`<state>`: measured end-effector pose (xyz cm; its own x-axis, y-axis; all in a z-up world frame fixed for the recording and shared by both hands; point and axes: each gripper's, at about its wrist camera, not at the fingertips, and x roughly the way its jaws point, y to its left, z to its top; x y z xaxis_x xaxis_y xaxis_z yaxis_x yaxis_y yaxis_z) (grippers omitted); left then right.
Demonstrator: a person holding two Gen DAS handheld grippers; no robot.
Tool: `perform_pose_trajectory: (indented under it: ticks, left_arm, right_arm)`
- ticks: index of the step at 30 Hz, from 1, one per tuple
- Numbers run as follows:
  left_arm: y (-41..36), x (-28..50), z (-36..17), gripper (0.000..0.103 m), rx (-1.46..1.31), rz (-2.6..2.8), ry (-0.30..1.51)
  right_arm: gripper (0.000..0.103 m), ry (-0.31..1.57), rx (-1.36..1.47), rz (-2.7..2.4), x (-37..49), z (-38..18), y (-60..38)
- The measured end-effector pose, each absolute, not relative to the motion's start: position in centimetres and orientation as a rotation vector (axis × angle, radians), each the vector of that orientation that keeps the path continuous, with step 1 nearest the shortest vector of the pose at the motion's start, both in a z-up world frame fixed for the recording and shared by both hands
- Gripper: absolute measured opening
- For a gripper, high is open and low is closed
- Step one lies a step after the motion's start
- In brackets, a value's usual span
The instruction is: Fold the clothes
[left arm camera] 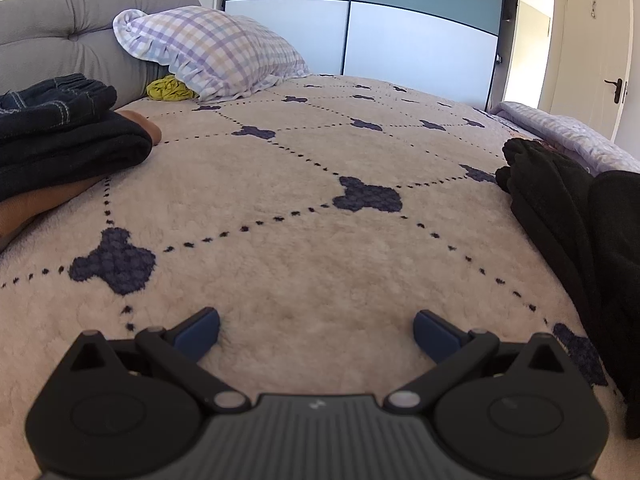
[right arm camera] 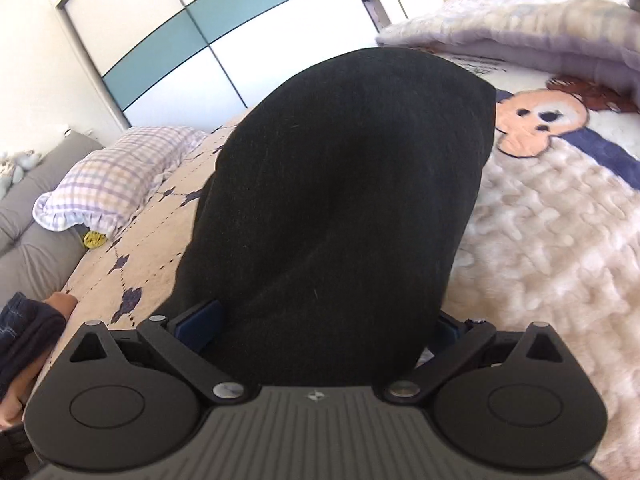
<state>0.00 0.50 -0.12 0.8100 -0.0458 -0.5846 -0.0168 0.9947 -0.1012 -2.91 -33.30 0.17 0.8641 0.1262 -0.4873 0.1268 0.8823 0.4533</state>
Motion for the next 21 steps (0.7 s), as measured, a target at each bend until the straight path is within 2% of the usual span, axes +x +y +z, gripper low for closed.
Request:
perform_pose_trajectory:
  ticks: [3, 6, 8, 10, 13, 17, 19, 21]
  left_arm:
    - [0.8, -0.1, -0.1, 0.103, -0.128, -0.025, 0.619]
    - [0.6, 0.0, -0.2, 0.103, -0.118, -0.022, 0.621]
    - [0.6, 0.0, -0.2, 0.103, -0.121, -0.023, 0.62]
    - [0.8, -0.1, -0.1, 0.103, -0.134, -0.028, 0.617]
    - [1.6, -0.4, -0.1, 0.103, -0.18, -0.047, 0.604]
    - [4.9, -1.2, -0.2, 0.103, -0.392, -0.143, 0.551]
    - [7.6, -1.9, -0.7, 0.103, -0.572, -0.209, 0.504]
    - [9.1, -2.3, -0.7, 0.098, -0.658, -0.238, 0.509]
  right_arm:
    - [0.103, 0.532, 0.46, 0.047, -2.1, 1.0, -32.2]
    - [0.097, 0.526, 0.397, 0.059, -1.9, 2.1, -31.0]
    - [0.09, 0.515, 0.345, 0.063, -2.0, 2.8, -30.3]
    - [0.076, 0.479, 0.241, 0.088, -2.7, 3.7, -29.1]
    - [0.062, 0.415, 0.049, 0.16, -4.1, 5.2, -26.4]
    - [0.056, 0.337, -0.224, 0.408, -7.5, 6.9, -22.0]
    - [0.055, 0.344, -0.254, 0.554, -8.7, 7.4, -21.9]
    - [0.053, 0.374, -0.207, 0.611, -8.8, 7.9, -22.9]
